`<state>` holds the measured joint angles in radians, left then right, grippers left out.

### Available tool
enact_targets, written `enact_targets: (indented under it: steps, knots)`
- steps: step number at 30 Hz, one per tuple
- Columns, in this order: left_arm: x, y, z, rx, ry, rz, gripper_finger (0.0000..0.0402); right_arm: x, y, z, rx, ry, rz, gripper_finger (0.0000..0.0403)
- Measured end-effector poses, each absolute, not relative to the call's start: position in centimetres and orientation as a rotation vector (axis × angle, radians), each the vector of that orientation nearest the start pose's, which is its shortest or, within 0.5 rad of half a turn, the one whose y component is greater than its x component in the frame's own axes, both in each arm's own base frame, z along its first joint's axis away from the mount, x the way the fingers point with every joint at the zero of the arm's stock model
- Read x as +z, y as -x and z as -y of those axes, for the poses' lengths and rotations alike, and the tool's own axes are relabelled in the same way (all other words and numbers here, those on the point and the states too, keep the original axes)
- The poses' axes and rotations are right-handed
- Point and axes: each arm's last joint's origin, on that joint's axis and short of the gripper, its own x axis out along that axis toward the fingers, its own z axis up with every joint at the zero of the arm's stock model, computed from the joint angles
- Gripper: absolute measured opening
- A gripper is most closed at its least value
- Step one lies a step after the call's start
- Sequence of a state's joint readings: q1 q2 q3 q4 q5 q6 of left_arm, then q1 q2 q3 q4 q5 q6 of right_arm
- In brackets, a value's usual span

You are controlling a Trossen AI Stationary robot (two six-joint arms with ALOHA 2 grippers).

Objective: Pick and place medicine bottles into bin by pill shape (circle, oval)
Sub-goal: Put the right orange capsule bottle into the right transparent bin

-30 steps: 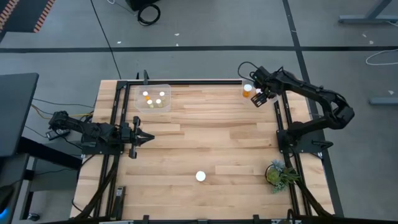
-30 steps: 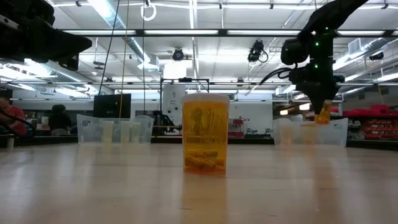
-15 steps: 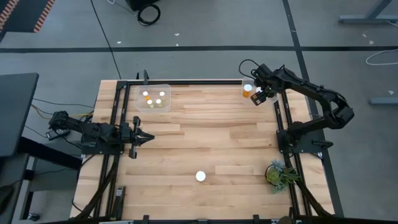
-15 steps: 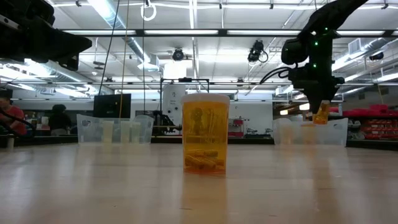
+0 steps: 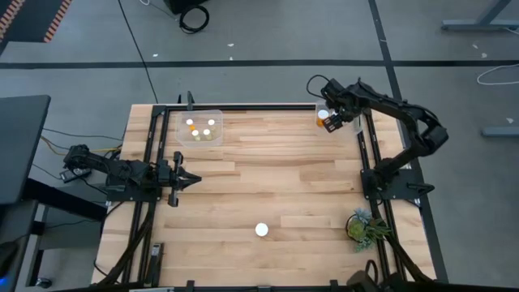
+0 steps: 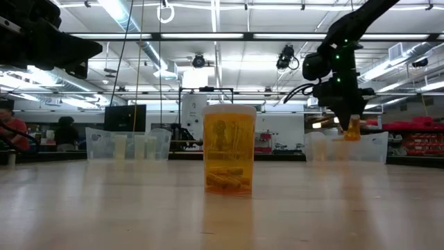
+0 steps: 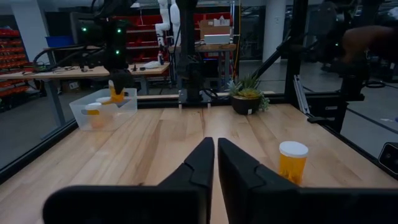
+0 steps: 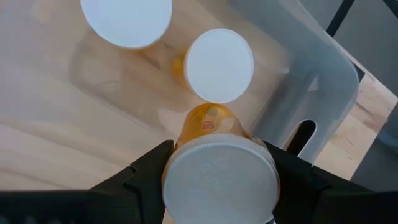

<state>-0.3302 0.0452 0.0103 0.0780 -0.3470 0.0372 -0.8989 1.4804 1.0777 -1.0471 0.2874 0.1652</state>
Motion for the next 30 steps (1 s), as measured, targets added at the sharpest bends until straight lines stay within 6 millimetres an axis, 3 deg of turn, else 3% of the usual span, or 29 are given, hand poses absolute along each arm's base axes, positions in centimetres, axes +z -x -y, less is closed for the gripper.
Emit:
enact_targets:
  steps: [20,30]
  knots:
    - [17.09,-9.6,2.25,0.017,-0.023,0.04,0.0029,22.7,-15.75,21.6,-1.061,-0.548,-1.363,0.0227]
    - [17.09,-9.6,2.25,0.018,-0.023,0.04,0.0031,22.59,-15.18,20.93,-1.044,-0.621,-1.433,0.0227]
